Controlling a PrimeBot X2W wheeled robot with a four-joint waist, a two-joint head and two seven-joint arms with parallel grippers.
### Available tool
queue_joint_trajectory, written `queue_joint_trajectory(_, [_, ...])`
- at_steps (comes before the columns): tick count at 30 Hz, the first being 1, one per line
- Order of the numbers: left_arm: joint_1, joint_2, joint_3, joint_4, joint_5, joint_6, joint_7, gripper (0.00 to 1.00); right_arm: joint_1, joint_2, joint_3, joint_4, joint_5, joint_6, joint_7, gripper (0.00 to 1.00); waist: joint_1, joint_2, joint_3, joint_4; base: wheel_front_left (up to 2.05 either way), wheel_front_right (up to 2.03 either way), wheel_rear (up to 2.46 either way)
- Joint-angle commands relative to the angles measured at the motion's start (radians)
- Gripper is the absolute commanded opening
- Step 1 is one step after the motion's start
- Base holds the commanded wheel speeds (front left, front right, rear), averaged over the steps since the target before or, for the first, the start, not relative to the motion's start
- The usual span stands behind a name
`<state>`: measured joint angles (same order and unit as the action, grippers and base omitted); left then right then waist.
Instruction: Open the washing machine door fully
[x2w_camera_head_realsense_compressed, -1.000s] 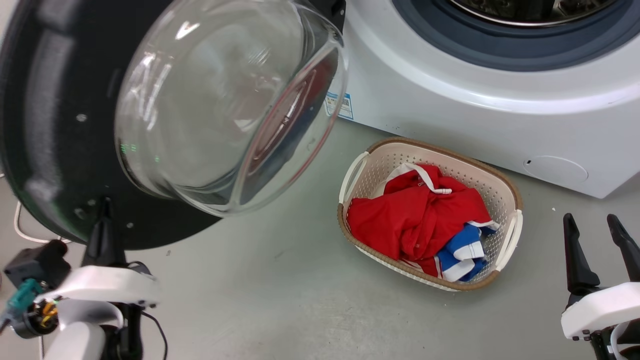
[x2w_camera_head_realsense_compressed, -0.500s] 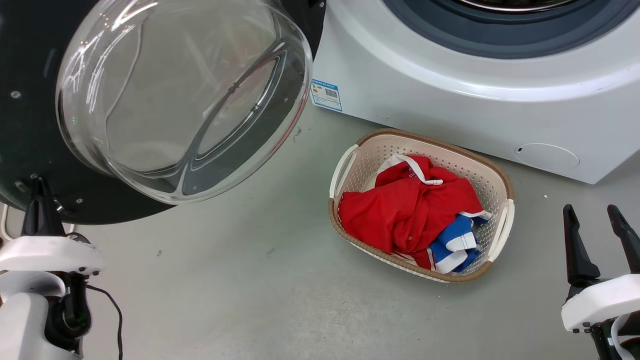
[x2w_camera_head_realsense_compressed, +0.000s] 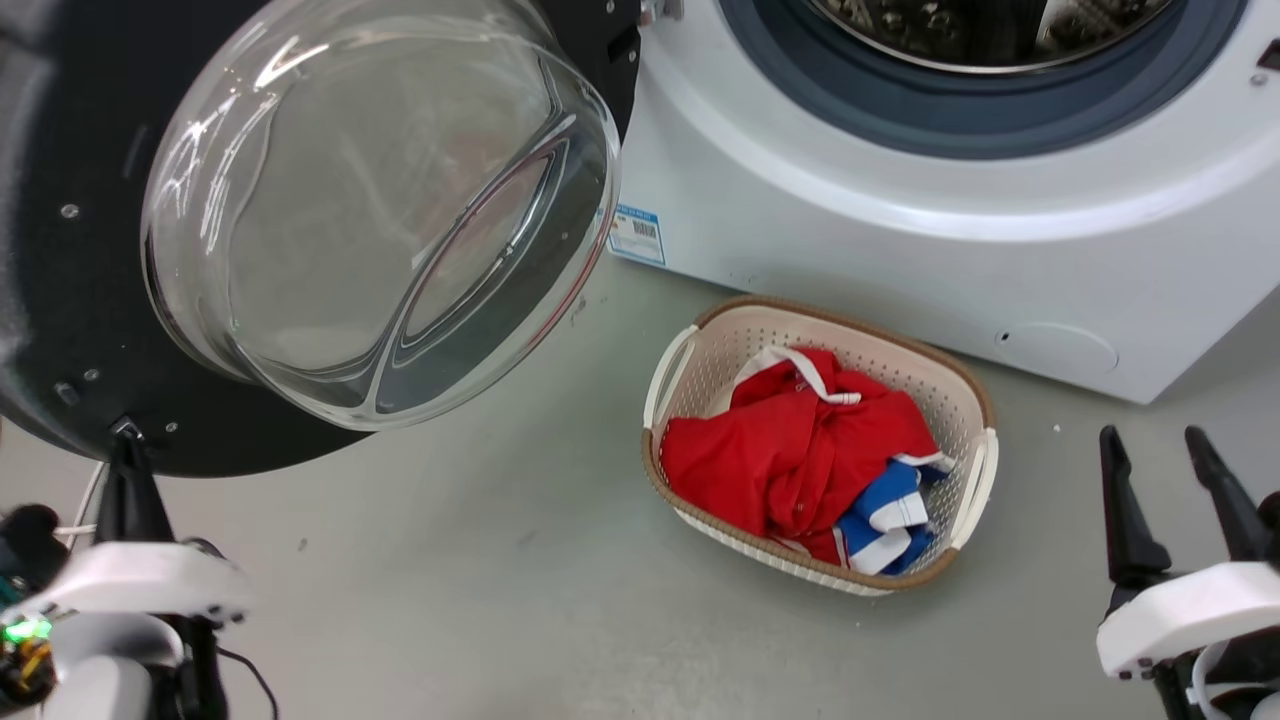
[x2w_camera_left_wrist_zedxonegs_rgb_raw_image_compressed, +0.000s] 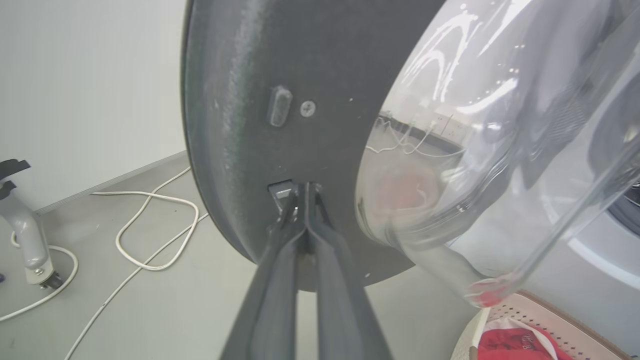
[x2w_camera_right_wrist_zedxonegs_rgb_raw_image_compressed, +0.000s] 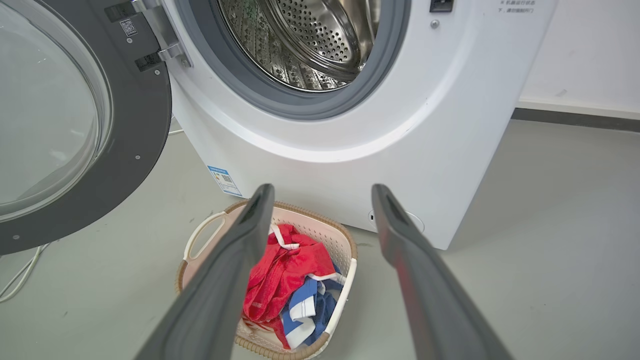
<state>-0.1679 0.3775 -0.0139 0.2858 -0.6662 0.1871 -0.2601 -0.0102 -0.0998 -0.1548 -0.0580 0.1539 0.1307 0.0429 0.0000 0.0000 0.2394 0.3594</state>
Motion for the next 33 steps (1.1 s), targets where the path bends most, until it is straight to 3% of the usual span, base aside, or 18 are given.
queue_joint_trajectory(1, [0.025,-0.007,-0.004,-0.023,0.014,0.01,-0.007,0.0,0.015,0.005,0.003,0.008,-0.002,0.0,-0.008,1.0,0.0,0.0,-0.024,0.002,0.0,0.0,0.0])
queue_joint_trajectory(10, [0.162,-0.048,-0.038,-0.194,0.062,0.067,-0.007,0.0,0.044,0.025,0.017,0.038,0.004,0.0,-0.021,1.0,0.0,0.0,-0.103,0.002,0.0,0.0,0.0])
queue_joint_trajectory(11, [0.177,-0.051,-0.044,-0.213,0.068,0.073,-0.005,0.11,0.047,0.027,0.018,0.04,0.004,0.0,-0.024,1.0,0.0,0.0,-0.111,0.001,0.0,0.0,0.0])
queue_joint_trajectory(12, [0.2,-0.059,-0.061,-0.247,0.076,0.082,0.008,0.89,0.051,0.032,0.019,0.044,0.005,0.0,-0.028,1.0,0.0,0.0,-0.125,-0.002,0.0,0.0,0.0])
queue_joint_trajectory(13, [0.21,-0.059,-0.069,-0.26,0.081,0.085,0.01,1.0,0.052,0.034,0.02,0.045,0.006,0.0,-0.033,1.0,0.0,0.0,-0.131,-0.004,0.0,0.0,0.0])
queue_joint_trajectory(23, [0.23,-0.07,-0.175,-0.316,0.136,0.083,0.053,1.0,0.059,0.047,0.028,0.036,0.008,0.0,-0.049,1.0,0.0,0.0,-0.165,-0.067,0.0,0.0,0.0])
queue_joint_trajectory(33, [0.137,-0.072,-0.273,-0.289,0.188,0.041,0.079,1.0,0.049,0.049,0.042,0.019,0.002,0.0,-0.048,1.0,0.0,0.0,-0.166,-0.21,0.0,0.0,0.0])
